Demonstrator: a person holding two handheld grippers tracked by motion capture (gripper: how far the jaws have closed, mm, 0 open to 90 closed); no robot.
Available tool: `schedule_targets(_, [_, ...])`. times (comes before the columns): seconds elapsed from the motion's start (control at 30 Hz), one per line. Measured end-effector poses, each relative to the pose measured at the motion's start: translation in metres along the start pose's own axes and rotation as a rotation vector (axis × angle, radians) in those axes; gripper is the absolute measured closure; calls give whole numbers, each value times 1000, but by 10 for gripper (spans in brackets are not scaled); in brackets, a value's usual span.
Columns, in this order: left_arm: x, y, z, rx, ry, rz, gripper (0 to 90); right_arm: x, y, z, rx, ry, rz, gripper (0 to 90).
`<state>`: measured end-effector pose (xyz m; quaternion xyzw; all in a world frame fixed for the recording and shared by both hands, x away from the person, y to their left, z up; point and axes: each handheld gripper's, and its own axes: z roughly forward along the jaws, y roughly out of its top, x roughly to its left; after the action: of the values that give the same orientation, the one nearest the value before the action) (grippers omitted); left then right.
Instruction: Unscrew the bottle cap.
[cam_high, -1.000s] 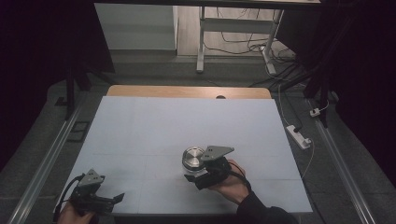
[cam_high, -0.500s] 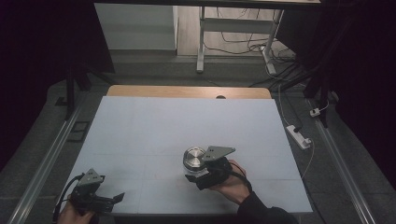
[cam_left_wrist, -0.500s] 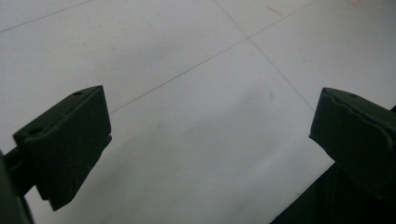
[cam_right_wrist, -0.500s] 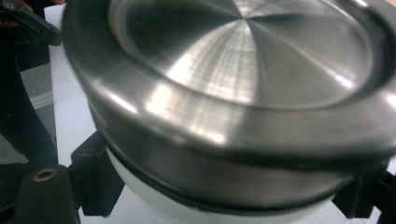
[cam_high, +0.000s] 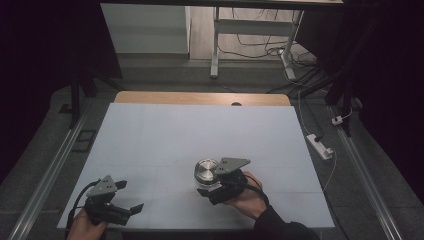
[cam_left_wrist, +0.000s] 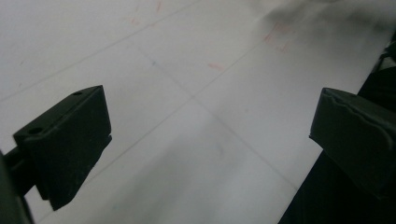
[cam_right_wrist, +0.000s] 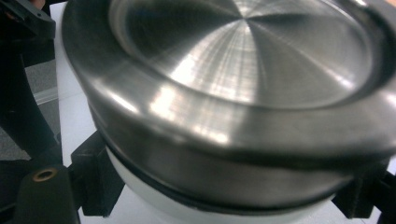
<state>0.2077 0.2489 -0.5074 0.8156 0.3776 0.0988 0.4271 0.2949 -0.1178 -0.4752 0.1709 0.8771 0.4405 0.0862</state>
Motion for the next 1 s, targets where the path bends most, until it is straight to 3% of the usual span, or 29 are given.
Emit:
schedule_targets(0.33, [-6,32,11,-40,-53,76,0,1,0,1,-2,9,-4,150])
schedule_targets(0.53, [-9,62,19,-20,-99,97,0,2,0,0,-10,13,11,150])
schedule_targets(0.7, [-10,81,29,-6,-159,142,0,1,0,0,-13,15,11,150])
schedule_targets(0.93, [-16,106,41,1,-169,214,0,2,1,-1,-16,25,0,150])
schedule_targets(1.0, [-17,114,44,-11,-194,226,0,2,1,-1,-21,30,1,150])
